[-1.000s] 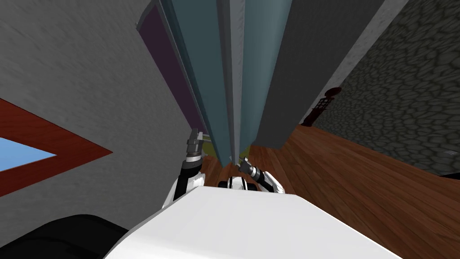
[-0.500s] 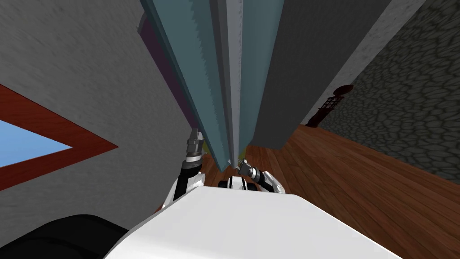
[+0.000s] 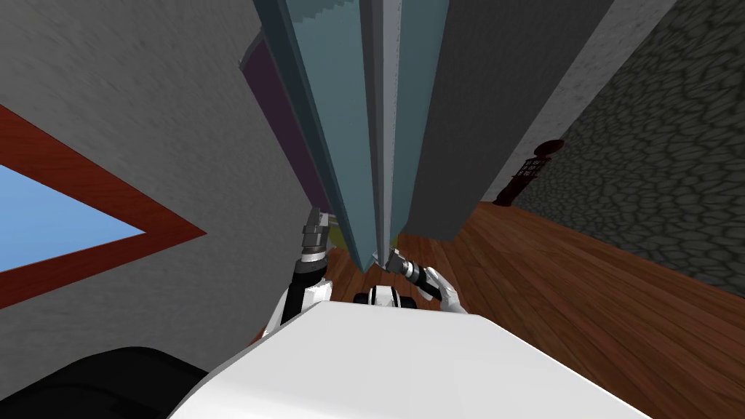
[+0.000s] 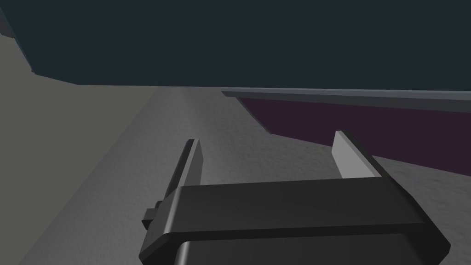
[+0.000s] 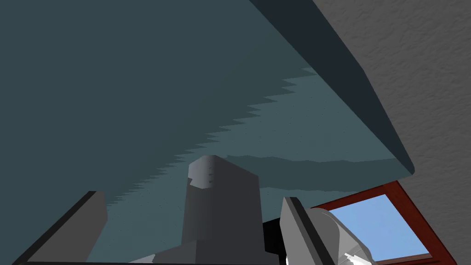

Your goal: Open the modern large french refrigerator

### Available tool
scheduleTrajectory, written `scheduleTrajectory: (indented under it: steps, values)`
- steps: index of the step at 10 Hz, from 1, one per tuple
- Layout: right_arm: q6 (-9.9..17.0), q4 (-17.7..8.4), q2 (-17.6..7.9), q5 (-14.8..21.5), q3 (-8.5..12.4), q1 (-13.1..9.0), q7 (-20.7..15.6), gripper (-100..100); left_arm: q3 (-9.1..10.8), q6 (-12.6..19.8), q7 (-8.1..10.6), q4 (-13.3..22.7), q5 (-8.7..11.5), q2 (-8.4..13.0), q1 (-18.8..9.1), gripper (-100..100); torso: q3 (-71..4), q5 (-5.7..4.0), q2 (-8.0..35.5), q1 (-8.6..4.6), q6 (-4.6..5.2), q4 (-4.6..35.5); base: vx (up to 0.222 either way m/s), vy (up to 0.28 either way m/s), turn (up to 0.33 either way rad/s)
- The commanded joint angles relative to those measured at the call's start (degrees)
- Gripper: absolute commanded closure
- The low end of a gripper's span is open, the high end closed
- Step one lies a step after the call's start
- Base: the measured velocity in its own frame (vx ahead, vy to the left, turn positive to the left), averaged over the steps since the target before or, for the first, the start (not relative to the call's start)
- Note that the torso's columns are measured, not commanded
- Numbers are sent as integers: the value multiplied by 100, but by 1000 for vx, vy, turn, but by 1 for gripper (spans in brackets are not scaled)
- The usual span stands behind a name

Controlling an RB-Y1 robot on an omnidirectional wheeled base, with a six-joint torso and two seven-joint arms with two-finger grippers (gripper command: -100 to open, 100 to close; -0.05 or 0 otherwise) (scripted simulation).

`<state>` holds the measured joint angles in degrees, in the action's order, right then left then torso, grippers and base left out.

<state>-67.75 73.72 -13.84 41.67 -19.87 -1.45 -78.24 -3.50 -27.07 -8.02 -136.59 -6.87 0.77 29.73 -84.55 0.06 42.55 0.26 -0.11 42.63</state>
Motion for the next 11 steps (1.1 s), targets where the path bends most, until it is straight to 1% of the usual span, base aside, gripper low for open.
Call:
scheduleTrajectory:
  steps: [1, 2, 7, 8, 11]
  values:
    - [193, 192, -27, -41, 52, -248, 298, -100, 0, 0, 0, 0, 0, 0, 0, 0, 4, -4, 21, -18, 5, 22, -79, 7, 13]
    - [272, 237, -45, -47, 70, -334, 398, -100, 0, 0, 0, 0, 0, 0, 0, 0, 9, -4, 40, -30, 10, 47, -71, 1, -5]
    - [272, 237, -45, -47, 70, -334, 398, -100, 0, 0, 0, 0, 0, 0, 1, 0, 15, -8, 55, -30, 10, 64, -10, 1, 2]
    - [350, 283, -62, -53, 87, -421, 499, -100, 0, 0, 0, 0, 0, 0, 1, 0, 15, -3, 64, -33, 14, 82, -34, -1, -17]
    - [350, 283, -62, -53, 87, -421, 499, -100, 0, 0, 0, 0, 0, 0, 1, 0, 23, -5, 79, -30, 11, 93, -13, 0, 6]
